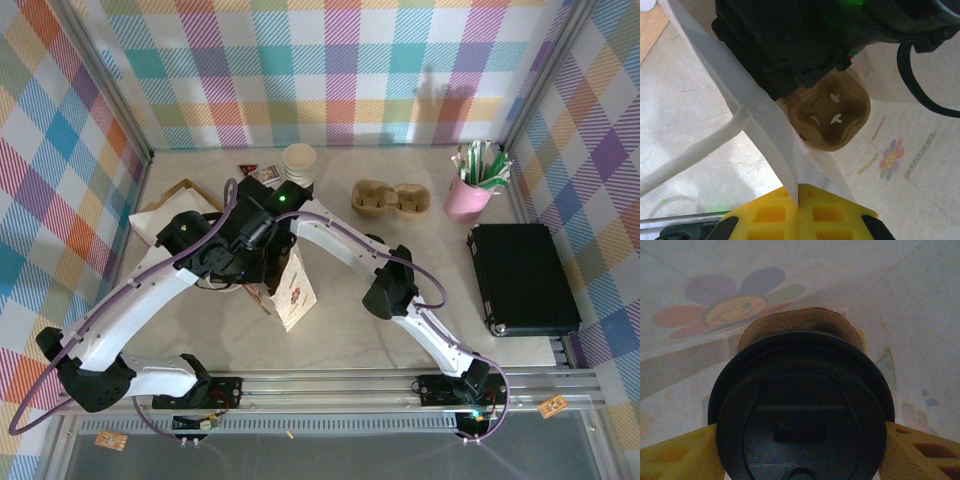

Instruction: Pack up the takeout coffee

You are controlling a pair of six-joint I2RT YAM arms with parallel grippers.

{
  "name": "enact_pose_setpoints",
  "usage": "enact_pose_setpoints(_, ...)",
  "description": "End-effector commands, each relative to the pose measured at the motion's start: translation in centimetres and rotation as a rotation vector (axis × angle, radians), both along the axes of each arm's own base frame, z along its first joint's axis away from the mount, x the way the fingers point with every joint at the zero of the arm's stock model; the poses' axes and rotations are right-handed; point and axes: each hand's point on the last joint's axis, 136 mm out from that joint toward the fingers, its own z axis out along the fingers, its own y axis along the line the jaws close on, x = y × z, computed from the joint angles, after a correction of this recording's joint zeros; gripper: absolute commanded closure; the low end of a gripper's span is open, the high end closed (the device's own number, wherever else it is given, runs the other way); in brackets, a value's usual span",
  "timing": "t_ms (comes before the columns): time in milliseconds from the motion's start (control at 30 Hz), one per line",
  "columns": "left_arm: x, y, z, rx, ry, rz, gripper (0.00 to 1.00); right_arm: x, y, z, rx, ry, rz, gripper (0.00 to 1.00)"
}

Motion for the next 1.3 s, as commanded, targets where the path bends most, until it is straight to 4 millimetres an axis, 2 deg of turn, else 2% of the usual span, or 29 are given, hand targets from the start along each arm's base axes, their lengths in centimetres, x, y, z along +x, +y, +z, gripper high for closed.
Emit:
enact_pose_setpoints(0,-0.5,-1.5,0.4,-0.027,-0.011,-0.121,1.00,-0.3,-0.1,-2.7,-0.124,-0.083,0.055,0.32)
enact_pose_setpoints(167,-0.7,-1.2,0.7,-0.035,-0.026,-0.123,1.00,0.7,-1.8,-0.1,-0.150,-0.151,0.047,0.38)
enact_pose_setpoints(367,-0.6,-1.6,0.7,-0.047,-0.032,-0.147,1.00,-0.2,-3.1,2.1,-0.157,-0.153,0.063,0.42)
enact_pose_setpoints(600,-0.7,-2.0,0.6,-0.063,-0.028,-0.159,1.00,-0.4,-3.3,0.9,-0.190,-0.137,0.082,0.41)
enact_pose_setpoints(833,-0.6,-2.0,0.8,-0.062,-0.029,-0.162,1.00,-1.0,-3.1,-1.8,-0.226,-0.090,0.098,0.41)
enact_pose_setpoints(933,-0.5,-1.8,1.1,-0.051,-0.038,-0.155,1.00,-0.6,-3.0,-1.1,-0.210,-0.106,0.074,0.42)
enact_pose_setpoints(1000,-0.3,-1.8,1.5,-0.049,-0.046,-0.152,0.93,-0.6,-2.9,-0.1,-0.185,-0.116,0.067,0.42)
enact_pose_setpoints(1133,0.0,-1.8,2.4,-0.056,-0.067,-0.149,0.63,-0.2,-3.2,2.0,-0.142,-0.132,0.018,0.43)
enact_pose_setpoints(1200,0.0,-1.8,2.6,-0.056,-0.071,-0.141,0.56,-0.1,-3.3,2.7,-0.126,-0.139,0.007,0.43)
enact_pose_setpoints(1267,0.0,-1.8,2.9,-0.067,-0.077,-0.135,0.53,-0.1,-3.4,3.2,-0.120,-0.145,0.009,0.43)
